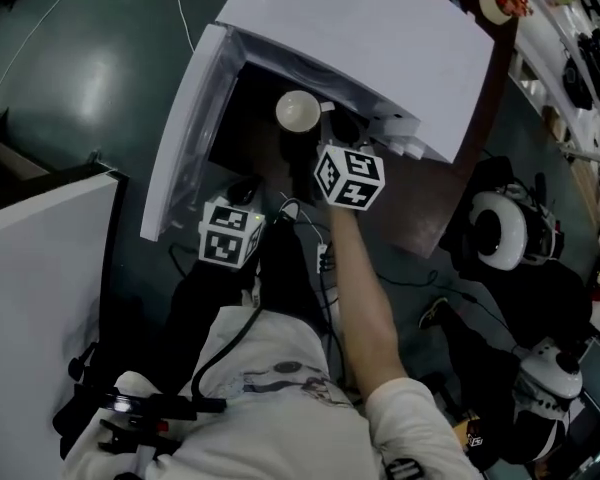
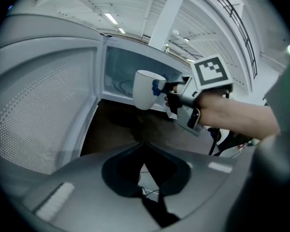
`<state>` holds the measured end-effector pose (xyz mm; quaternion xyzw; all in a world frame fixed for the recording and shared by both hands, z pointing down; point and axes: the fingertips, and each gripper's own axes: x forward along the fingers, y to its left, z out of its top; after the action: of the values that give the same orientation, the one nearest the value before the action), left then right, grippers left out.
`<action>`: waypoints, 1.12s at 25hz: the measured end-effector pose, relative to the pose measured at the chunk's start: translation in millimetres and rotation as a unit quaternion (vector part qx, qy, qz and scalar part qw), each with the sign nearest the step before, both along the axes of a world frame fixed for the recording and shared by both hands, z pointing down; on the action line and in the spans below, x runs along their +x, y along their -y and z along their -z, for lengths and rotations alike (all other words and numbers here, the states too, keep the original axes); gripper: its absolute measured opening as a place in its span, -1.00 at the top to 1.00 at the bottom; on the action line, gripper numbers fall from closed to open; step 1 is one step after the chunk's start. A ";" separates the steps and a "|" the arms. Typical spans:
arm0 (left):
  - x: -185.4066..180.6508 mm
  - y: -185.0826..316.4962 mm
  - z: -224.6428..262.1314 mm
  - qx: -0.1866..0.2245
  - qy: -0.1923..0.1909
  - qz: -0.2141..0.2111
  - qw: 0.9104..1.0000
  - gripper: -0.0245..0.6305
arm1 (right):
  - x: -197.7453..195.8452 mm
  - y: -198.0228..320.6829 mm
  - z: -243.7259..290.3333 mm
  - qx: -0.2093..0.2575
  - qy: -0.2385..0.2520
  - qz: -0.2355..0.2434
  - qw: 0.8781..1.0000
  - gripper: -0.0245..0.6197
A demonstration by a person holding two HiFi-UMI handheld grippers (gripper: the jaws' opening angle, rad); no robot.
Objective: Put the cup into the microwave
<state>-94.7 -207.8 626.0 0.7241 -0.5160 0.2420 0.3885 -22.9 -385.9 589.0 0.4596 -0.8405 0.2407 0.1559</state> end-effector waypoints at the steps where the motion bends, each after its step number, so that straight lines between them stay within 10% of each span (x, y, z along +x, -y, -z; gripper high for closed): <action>1: 0.0 -0.1 -0.2 -0.001 -0.001 -0.001 1.000 0.93 | -3.3 8.4 -1.2 0.003 0.000 -0.006 1.000 0.80; 28: -13.6 -10.2 -13.7 -0.026 -0.012 -0.023 0.999 0.93 | 28.3 120.4 -22.4 0.053 0.024 -0.260 0.964 0.79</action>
<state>-108.3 -197.6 639.7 0.7282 -0.4884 0.2553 0.4073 5.3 -506.4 611.4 0.6639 -0.7074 0.2385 0.0435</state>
